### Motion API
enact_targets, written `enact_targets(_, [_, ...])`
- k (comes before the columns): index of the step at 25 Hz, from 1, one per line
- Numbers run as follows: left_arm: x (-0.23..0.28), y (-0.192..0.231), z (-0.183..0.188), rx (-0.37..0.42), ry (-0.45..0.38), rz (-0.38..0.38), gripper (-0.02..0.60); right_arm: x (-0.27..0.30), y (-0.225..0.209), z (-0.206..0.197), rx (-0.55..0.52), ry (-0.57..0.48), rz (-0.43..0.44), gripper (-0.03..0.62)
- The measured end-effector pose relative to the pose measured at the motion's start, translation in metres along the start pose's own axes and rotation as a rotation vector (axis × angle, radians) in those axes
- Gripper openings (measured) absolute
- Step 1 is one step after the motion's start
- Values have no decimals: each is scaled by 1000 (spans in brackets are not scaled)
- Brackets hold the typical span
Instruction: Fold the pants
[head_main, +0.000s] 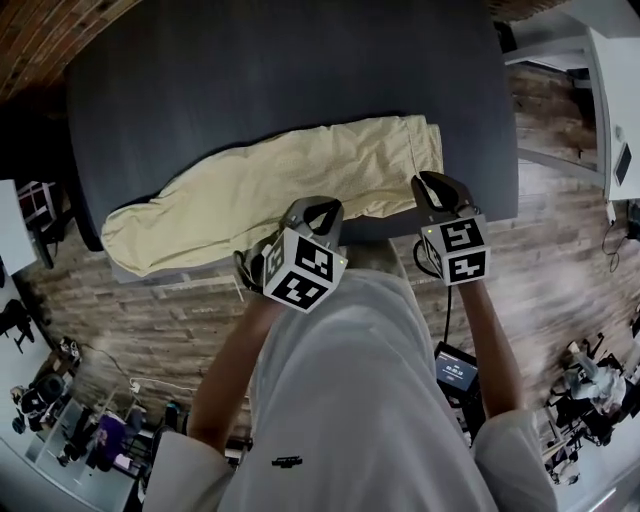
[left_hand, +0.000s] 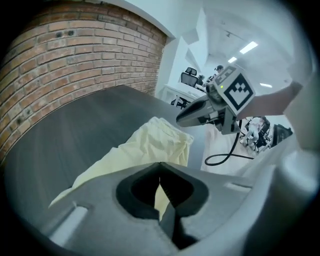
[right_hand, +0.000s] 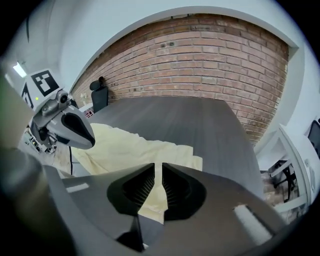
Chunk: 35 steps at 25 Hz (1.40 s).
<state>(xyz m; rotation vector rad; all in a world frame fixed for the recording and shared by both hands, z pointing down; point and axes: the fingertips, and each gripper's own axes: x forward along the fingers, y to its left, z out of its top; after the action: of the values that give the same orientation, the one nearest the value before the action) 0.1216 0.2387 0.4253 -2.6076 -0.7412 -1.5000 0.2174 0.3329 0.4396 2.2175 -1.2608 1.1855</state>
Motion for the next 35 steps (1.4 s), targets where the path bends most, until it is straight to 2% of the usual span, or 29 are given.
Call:
enact_targets(2, [15, -10, 10, 26, 1, -10, 8, 0, -17, -3, 18, 3, -8, 68])
enact_targets(5, [36, -22, 18, 52, 15, -20, 48, 1, -38, -7, 38, 8, -15, 78])
enact_targets(10, [61, -41, 19, 118, 58, -53, 160, 12, -57, -9, 48, 19, 10, 104])
enact_targets(15, [80, -51, 24, 159, 76, -48, 166, 32, -72, 0, 51, 2, 54, 123])
enact_targets(20, [101, -56, 28, 199, 72, -25, 166, 57, -75, 6, 35, 3, 89, 138])
enact_targets(23, [115, -57, 21, 323, 120, 18, 166, 73, -72, 1, -6, 55, 109, 153])
enact_targets(25, [122, -57, 16, 366, 150, 36, 163, 81, -70, -4, -18, 85, 108, 141])
enact_targets(26, [124, -57, 15, 357, 154, 35, 149, 82, -70, -6, -26, 85, 103, 114])
enact_targets(27, [124, -58, 15, 336, 148, 29, 100, 82, -70, -6, -37, 80, 99, 55])
enact_targets(29, [122, -63, 19, 286, 127, 7, 9, 77, -69, -5, -62, 68, 98, 28])
enact_targets(35, [120, -97, 21, 234, 108, -98, 8, 46, -83, -6, -65, 72, 77, 25])
